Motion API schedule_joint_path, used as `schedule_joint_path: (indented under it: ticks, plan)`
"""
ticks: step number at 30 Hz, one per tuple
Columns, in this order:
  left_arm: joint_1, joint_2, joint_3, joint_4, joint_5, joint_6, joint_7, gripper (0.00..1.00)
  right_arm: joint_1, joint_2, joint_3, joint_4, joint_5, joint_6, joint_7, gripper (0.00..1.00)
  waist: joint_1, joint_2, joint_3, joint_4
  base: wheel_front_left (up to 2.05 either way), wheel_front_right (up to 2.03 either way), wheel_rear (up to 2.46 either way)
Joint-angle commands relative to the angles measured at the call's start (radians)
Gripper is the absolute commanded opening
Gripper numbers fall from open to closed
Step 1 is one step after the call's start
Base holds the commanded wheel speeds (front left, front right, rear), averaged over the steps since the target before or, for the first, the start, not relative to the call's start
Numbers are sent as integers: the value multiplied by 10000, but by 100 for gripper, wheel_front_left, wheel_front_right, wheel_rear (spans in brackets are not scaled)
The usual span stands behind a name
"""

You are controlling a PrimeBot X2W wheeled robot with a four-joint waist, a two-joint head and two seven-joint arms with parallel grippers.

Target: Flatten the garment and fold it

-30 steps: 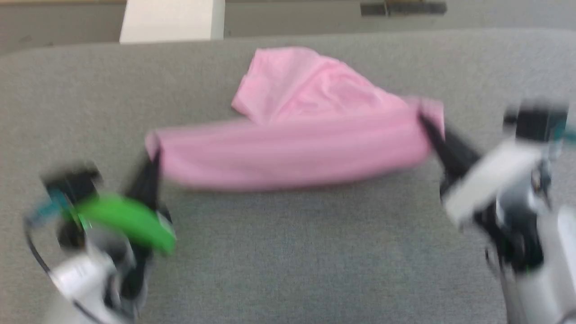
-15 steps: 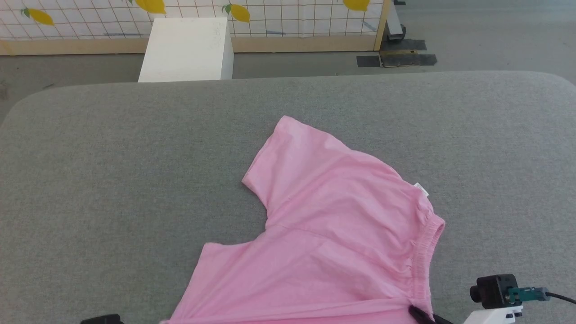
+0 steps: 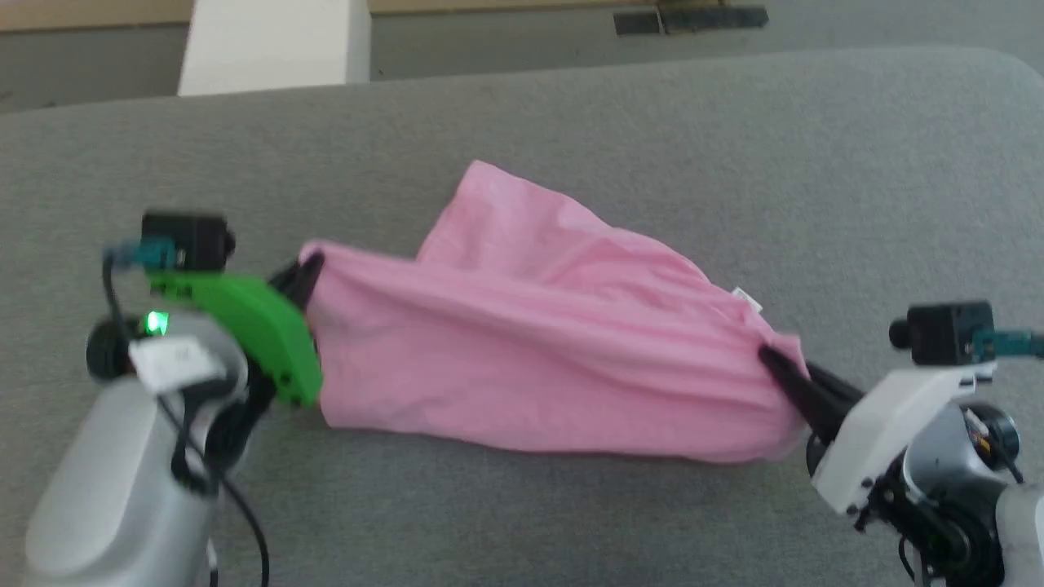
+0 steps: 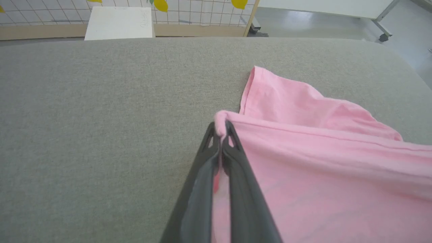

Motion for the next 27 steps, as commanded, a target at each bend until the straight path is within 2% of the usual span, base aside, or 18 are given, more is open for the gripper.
schedule_joint_path:
  ticks: [1,3,4,8,16,20,21,22,23,27]
  plan:
    - [-710,22,-136,332,135,-181,123,0,-340,96,-79,166,-101,-13,-10,0,1,0,895,-686,0,0,0]
    - [-1672,21,-363,916,336,-421,296,0,-772,172,-142,388,-230,-13,-104,0,1,0,1247,-875,0,0,0]
    - [-3321,-18,-757,1985,740,-816,528,0,-1469,329,-308,855,-424,-13,-427,0,1,0,1887,-1243,0,0,0]
    - [-4726,-122,-1211,3116,1172,-1131,754,0,-2028,436,-304,1504,-563,-13,-791,0,1,0,2469,-1686,0,0,0]
    - [-5557,-76,-1489,4120,1453,-1301,779,0,-2486,458,244,2360,-170,-13,-1440,0,1,0,2941,-2279,0,0,0]
    - [-5595,-13,-1470,4489,1449,-1220,806,0,-2611,459,502,2661,-73,-13,-1733,0,1,0,2996,-2392,0,0,0]
    - [-5582,-32,-1436,4577,1410,-1175,780,30,-2621,459,558,2718,13,-13,-1843,13,1,0,2980,-2390,0,0,0]
    - [-5570,-54,-1419,4631,1399,-1142,719,89,-2616,459,603,2746,64,-13,-1937,61,1,0,2948,-2374,0,0,0]
    - [-5552,-84,-1387,4684,1378,-1110,605,100,-2599,460,625,2751,64,-13,-2091,100,1,0,2903,-2342,0,0,0]
    - [-5496,-229,-1192,4716,1249,-1084,-136,100,-2286,460,531,2549,131,-13,-2666,100,1,0,2558,-2076,0,0,0]
